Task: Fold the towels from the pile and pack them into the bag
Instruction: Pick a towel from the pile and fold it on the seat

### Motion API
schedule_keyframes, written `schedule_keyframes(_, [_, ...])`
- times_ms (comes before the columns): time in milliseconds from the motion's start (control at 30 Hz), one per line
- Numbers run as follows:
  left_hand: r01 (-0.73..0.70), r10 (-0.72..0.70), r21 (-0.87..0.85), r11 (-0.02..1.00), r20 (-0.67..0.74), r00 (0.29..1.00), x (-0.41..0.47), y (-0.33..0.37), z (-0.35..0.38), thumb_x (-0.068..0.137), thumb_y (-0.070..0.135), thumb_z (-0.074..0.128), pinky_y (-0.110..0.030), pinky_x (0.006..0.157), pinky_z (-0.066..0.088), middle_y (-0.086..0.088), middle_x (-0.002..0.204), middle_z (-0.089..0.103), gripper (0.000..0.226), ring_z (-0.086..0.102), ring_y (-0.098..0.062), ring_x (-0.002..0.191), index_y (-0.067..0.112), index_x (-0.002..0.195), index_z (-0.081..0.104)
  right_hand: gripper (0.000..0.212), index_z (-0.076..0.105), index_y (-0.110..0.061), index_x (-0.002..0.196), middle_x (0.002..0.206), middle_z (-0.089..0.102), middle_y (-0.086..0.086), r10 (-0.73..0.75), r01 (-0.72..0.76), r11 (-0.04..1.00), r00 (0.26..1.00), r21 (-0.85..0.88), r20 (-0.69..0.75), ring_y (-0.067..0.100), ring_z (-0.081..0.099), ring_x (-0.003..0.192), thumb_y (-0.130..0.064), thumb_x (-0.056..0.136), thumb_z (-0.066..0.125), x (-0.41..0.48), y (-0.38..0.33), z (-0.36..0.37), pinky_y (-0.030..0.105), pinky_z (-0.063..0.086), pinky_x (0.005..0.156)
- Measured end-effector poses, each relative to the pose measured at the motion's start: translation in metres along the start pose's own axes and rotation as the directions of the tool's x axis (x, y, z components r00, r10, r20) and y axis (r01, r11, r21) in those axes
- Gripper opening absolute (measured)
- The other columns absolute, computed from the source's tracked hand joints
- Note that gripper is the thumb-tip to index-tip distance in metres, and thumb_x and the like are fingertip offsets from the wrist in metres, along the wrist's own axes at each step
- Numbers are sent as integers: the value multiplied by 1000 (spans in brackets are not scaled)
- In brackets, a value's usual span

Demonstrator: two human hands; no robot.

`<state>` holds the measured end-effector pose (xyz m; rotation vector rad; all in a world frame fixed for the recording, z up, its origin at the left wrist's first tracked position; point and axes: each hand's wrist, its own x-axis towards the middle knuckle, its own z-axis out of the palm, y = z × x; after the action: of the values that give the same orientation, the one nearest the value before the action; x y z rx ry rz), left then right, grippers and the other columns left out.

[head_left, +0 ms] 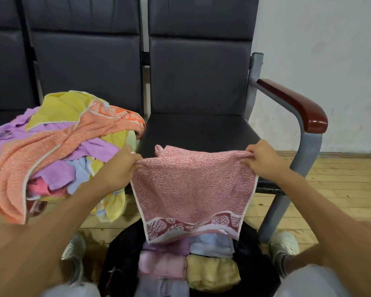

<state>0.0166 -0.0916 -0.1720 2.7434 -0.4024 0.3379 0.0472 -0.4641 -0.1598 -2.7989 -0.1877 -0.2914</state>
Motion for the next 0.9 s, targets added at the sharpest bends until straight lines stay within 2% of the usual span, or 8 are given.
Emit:
schedule_keyframes(67, [-22,23,16,1000,-80,997,2,-2,6,91,3,61,-38,91,40,-9,94,39,9,45,-26,90,-3,90,66,13,60,-16,100,109,42,3,-9,8,999,1000,-33,-15,18,41,102,-28,99,54,-1,-3,9,28,38,88])
schedule_keyframes(133, [-18,14,-35,999,-99,995,7,4,10,92,5,60,-32,102,33,-15,113,45,12,47,-29,107,-6,93,65,19,60,-10,106,120,42,5,-36,37,999,999,-7,20,21,42,113,-25,101,50,-1,-6,15,29,36,98])
schedule_keyframes(367, [52,-2,-259,964,191,982,22,26,37,100,16,49,-22,108,24,-1,141,47,35,39,-17,135,6,133,55,31,56,-12,129,128,57,1,-207,150,969,927,197,313,17,51,117,-24,105,39,-13,-24,30,19,31,92])
schedule_keyframes(567, [100,-31,-374,922,187,982,25,32,27,102,19,43,-42,86,44,-5,91,64,25,59,-22,90,4,90,58,25,63,-11,101,99,64,1,-176,25,884,943,466,283,14,61,93,-26,103,44,-13,-30,12,29,44,83])
schedule_keyframes(667, [167,-27,-664,729,216,976,13,45,14,103,11,40,-32,75,44,5,77,60,29,56,-6,75,12,79,57,28,67,-7,112,103,70,7,-178,-127,788,890,602,420,19,68,94,-24,102,48,-20,-26,-2,29,53,86])
schedule_keyframes(767, [362,-50,-865,348,368,928,1,54,8,103,12,36,-32,77,55,-7,87,69,28,67,-18,82,10,95,63,25,73,-9,100,93,72,4,-171,-156,777,880,610,444,16,70,87,-24,99,52,-25,-21,-13,24,52,80])
schedule_keyframes(833, [374,-53,-873,312,377,925,-3,52,4,103,14,35,-28,76,56,-5,87,71,29,69,-17,83,11,99,64,24,74,-12,97,96,72,3,-132,-150,781,909,607,395,16,69,90,-26,98,54,-25,-18,-19,25,49,83])
schedule_keyframes(900, [322,-52,-837,442,334,941,-4,46,0,103,16,36,-31,83,52,-4,89,71,28,65,-19,89,13,98,64,22,75,-16,96,97,72,2,-110,-135,784,930,606,350,15,68,92,-26,97,56,-23,-14,-24,27,48,86])
